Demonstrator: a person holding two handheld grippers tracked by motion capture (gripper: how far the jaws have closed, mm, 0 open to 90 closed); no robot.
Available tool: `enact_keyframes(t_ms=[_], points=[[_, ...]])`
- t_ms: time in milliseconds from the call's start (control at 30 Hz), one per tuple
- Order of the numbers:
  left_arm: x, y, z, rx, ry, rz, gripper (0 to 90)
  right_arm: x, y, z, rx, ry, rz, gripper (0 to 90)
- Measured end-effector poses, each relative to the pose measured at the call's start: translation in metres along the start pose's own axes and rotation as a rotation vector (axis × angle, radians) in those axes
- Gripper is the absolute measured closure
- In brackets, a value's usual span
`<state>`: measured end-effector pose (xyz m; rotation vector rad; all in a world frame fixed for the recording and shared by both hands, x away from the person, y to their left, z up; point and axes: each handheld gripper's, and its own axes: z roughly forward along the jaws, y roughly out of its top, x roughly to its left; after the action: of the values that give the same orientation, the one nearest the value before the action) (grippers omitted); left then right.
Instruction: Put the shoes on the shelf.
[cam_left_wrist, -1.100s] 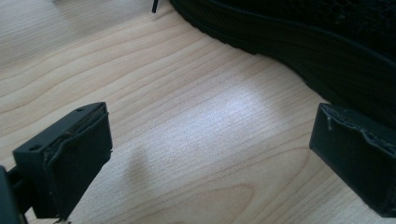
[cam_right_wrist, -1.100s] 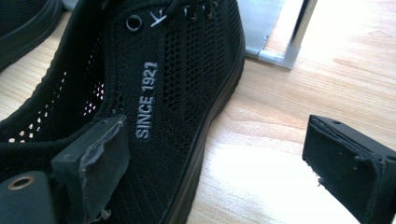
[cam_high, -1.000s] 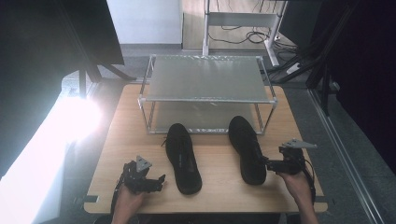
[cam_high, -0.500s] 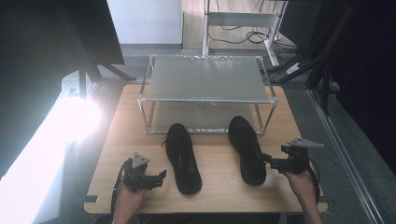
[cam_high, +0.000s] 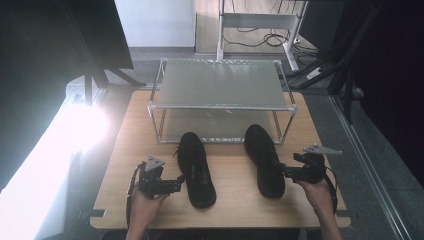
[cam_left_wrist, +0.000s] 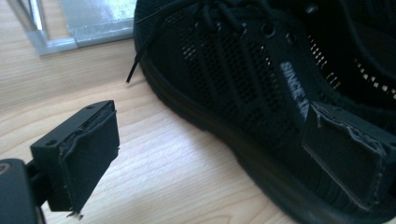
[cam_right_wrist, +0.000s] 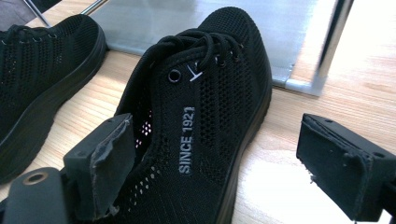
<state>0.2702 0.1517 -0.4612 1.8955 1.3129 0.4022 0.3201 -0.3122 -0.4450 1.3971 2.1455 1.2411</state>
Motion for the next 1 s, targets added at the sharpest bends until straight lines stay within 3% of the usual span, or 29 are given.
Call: enact_keyframes(t_ms=[367,533,767,1000], points=[[-0.016,0.016,0.015,0.03,0.019,-0.015,4.3,0.005,-0.001,0.015,0.006,0.034,0.06,13.3],[-0.022,0.019,0.029,0.052,0.02,-0.019,5.1,0.011,0.003,0.023,0.022,0.047,0.043,12.2],[-0.02,0.023,0.041,0.05,0.024,-0.055,6.4,0.003,0.005,0.039,0.061,-0.03,0.058,14.3],[-0.022,0.026,0.052,0.05,-0.003,-0.098,9.9,0.0,0.005,0.065,0.081,-0.039,0.07,19.3]])
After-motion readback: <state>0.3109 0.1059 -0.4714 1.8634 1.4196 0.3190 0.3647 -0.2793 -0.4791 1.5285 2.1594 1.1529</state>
